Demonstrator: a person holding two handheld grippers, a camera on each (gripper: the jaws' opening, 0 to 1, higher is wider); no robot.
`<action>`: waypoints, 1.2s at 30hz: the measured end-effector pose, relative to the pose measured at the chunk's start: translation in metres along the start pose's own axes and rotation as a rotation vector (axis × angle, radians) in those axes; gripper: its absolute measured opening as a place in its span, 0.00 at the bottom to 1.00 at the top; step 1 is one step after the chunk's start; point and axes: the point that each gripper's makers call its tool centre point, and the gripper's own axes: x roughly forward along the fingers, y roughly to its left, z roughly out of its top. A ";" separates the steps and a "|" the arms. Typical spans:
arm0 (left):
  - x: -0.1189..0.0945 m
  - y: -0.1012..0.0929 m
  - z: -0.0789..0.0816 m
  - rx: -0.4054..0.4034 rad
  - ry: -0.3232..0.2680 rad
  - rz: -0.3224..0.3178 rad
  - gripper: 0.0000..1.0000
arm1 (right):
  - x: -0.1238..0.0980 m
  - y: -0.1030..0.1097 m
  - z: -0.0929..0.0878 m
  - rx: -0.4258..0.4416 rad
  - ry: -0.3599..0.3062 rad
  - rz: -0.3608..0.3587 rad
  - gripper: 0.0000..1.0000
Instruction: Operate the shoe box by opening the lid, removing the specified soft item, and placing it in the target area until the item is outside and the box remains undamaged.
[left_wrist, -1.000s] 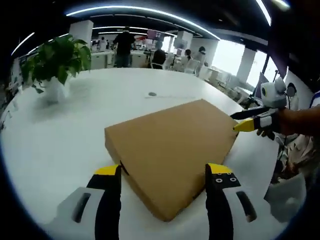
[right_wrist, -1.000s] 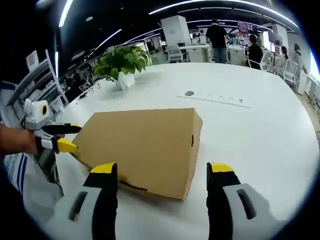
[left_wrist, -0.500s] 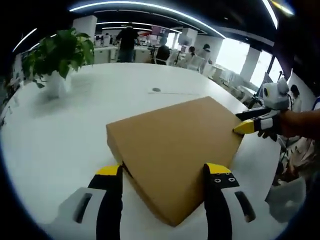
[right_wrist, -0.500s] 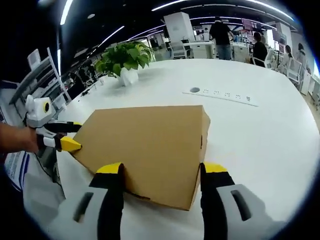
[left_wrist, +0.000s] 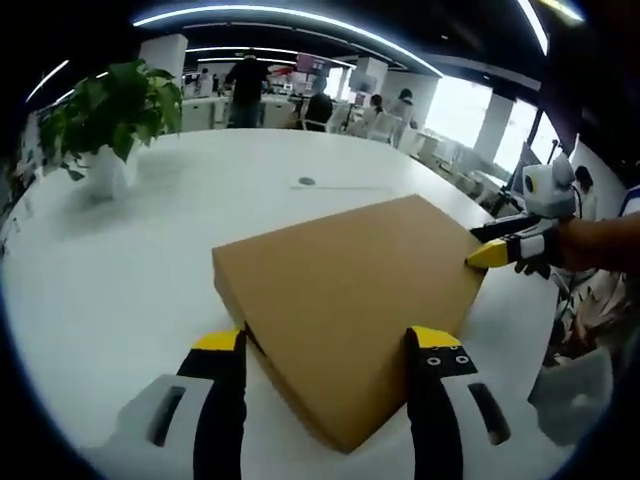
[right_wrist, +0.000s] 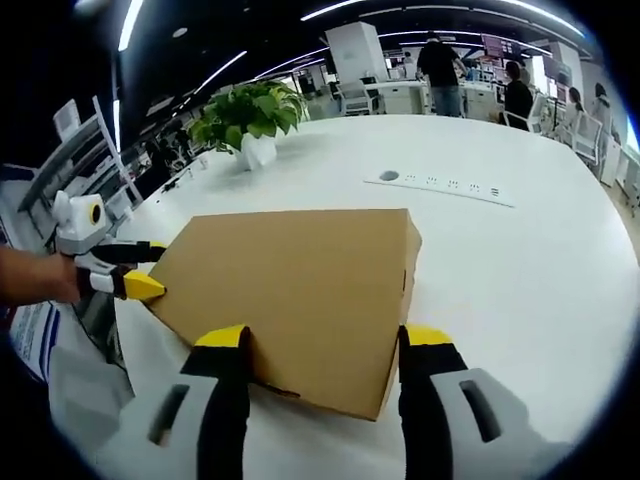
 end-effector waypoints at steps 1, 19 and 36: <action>0.000 0.000 0.000 0.001 0.000 -0.002 0.65 | -0.001 0.000 -0.001 0.001 -0.001 -0.001 0.56; -0.018 -0.011 -0.011 0.011 0.018 -0.042 0.62 | -0.024 0.020 -0.026 0.041 -0.007 -0.031 0.53; -0.041 -0.009 -0.029 0.017 0.028 -0.050 0.58 | -0.043 0.052 -0.053 0.041 0.018 -0.022 0.53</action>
